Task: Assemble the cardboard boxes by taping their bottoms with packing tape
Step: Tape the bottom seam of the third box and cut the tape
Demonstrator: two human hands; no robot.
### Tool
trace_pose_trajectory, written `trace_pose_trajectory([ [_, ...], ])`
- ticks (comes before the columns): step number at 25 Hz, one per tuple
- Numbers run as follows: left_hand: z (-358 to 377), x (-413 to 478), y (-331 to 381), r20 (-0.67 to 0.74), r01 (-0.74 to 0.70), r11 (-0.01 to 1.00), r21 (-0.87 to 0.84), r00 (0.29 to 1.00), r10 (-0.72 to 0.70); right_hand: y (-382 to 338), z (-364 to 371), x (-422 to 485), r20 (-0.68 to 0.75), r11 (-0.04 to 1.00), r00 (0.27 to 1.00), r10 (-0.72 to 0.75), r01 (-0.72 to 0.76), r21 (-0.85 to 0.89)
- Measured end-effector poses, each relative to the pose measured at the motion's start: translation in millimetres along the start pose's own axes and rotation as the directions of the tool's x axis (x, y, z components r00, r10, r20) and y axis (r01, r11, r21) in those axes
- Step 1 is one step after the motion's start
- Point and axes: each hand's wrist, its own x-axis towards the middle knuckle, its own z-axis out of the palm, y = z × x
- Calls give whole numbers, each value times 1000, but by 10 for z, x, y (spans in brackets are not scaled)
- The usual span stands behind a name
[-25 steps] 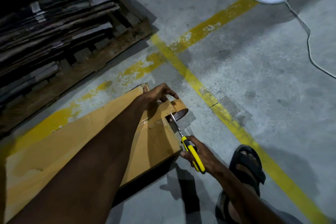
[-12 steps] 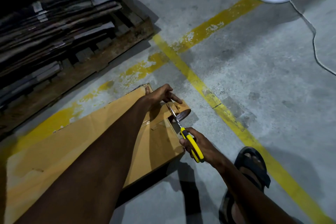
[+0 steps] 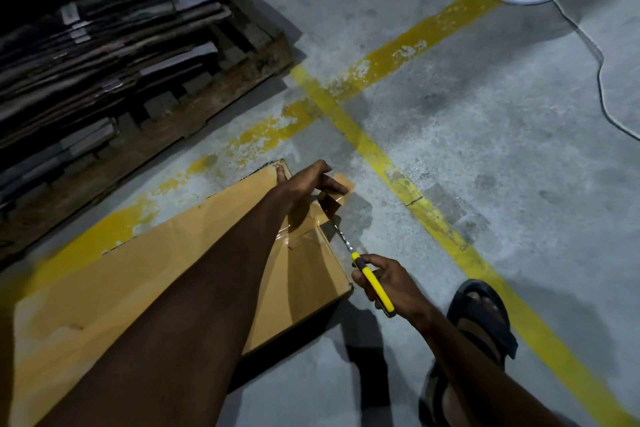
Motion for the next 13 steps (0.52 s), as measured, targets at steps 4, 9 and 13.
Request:
trace_pose_trajectory([
  [4, -44, 31, -79, -9, -7, 985, -170, 1000, 6, 36, -138, -47, -272, 999, 961, 40, -43, -4],
  [9, -151, -276, 159, -328, -206, 797, -568, 945, 11, -318, -6, -132, -547, 927, 816, -187, -38, -373],
  [13, -467, -978, 240, -459, -278, 771, -574, 888, -21, -943, 529, -206, -492, 806, 789, -367, 6, -592],
])
